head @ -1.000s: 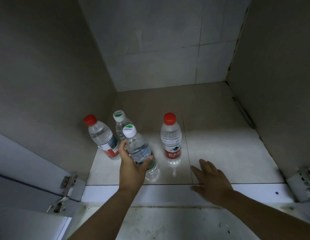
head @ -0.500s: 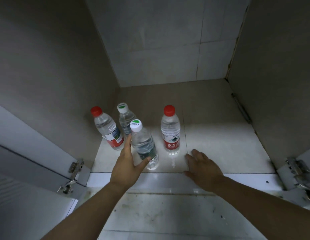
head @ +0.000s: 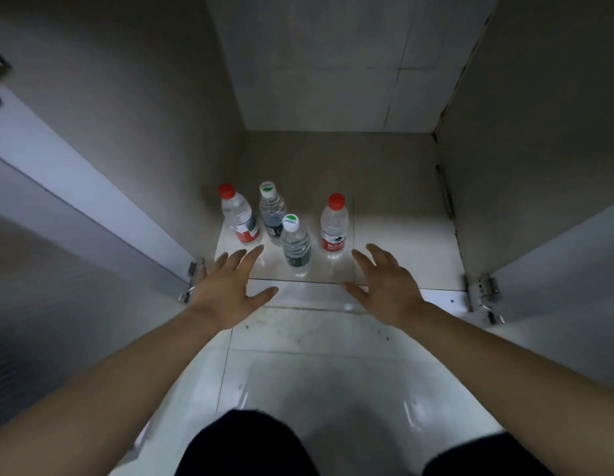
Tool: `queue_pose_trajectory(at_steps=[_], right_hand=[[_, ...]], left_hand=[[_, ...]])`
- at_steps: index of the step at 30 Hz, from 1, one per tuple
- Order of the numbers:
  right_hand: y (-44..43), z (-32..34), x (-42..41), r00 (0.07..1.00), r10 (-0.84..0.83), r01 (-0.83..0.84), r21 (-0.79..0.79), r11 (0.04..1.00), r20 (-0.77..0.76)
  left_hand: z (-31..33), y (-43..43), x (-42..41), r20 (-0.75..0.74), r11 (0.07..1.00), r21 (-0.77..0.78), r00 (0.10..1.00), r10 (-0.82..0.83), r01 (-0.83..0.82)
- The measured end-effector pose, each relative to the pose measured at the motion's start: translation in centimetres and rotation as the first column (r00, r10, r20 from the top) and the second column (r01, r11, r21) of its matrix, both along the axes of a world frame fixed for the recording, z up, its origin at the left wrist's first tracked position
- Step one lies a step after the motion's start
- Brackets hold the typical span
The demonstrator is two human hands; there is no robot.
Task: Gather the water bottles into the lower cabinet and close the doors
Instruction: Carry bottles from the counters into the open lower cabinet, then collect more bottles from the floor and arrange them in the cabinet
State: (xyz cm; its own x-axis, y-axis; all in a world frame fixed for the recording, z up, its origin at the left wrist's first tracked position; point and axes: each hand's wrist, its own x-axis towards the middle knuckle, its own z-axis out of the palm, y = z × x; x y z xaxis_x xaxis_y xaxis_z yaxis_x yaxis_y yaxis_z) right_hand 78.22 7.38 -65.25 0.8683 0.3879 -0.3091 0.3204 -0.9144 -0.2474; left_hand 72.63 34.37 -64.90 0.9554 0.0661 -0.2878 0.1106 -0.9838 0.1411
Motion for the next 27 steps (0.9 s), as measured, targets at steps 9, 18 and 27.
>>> queue_pose_trajectory(at_steps=[9, 18, 27], right_hand=[[-2.8, 28.5, -10.2, 0.980, -0.151, 0.149, -0.023, 0.989, -0.128], [-2.4, 51.2, -18.5, 0.886, -0.461, 0.463, 0.070, 0.883, -0.049], [-1.4, 57.5, -28.5, 0.572, -0.816, 0.812, 0.087, 0.577, 0.080]], left_hand=[[27.9, -3.7, -7.8, -0.003, 0.990, -0.006, 0.990, -0.140, 0.140], [51.1, -6.8, -9.4, 0.166, 0.934, -0.067, 0.927, -0.335, 0.350], [55.5, -10.0, -7.6, 0.139, 0.636, 0.092, 0.623, -0.770, 0.766]])
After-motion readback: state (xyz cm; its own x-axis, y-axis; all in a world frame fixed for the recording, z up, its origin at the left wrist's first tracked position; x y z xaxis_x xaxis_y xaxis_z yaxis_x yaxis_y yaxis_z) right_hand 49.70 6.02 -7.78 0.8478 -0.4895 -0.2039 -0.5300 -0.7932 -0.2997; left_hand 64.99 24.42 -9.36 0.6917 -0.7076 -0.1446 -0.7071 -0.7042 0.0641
